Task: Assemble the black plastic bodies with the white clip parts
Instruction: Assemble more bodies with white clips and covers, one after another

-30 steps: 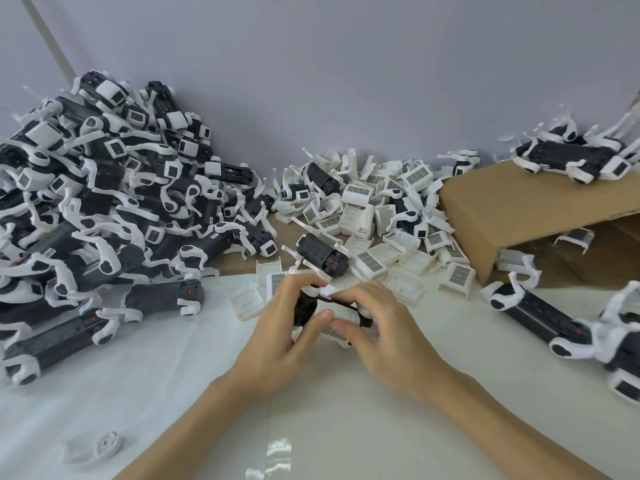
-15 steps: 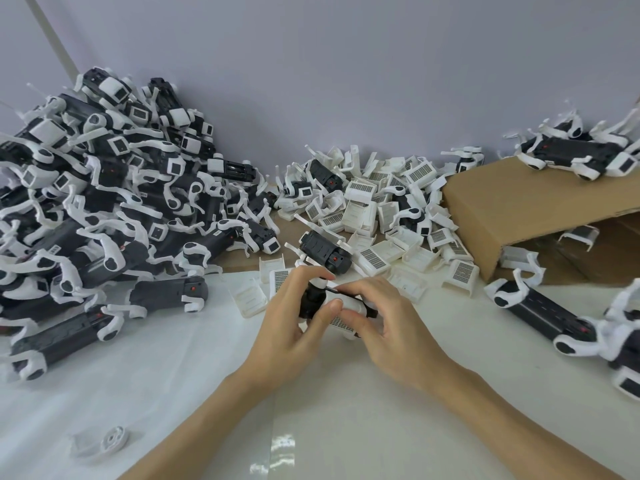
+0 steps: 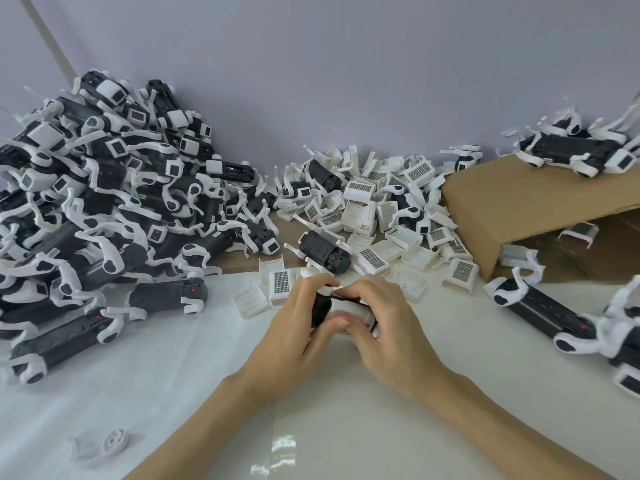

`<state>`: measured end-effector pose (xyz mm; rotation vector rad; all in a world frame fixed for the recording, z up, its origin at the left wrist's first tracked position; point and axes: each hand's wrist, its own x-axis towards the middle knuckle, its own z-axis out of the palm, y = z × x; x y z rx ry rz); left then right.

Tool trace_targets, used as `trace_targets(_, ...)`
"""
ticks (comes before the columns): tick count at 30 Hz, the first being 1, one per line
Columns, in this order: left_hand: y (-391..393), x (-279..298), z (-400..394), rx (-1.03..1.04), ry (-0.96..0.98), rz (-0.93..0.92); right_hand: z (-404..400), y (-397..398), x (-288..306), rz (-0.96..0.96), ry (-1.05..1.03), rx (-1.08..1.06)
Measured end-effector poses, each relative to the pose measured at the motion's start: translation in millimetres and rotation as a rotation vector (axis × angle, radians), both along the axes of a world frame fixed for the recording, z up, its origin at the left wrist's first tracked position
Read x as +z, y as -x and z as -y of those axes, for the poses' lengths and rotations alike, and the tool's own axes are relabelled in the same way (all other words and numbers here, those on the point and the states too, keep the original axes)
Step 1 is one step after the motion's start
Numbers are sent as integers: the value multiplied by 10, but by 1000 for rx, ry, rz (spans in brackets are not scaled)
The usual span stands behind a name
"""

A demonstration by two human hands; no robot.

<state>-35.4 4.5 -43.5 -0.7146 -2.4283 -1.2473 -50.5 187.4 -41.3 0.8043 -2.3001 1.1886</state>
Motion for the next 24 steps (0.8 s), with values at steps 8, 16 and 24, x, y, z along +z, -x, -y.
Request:
trace_targets(8,-50,57,-131,89,-155,72,14,9,73,104,79,0)
trace_targets(16,-23,48,-134,109,-154,66,3,21,112,181,122,34)
trace_targets(24,5,7,-122,14,-395,179,-27,24,75,-68,-21,-25)
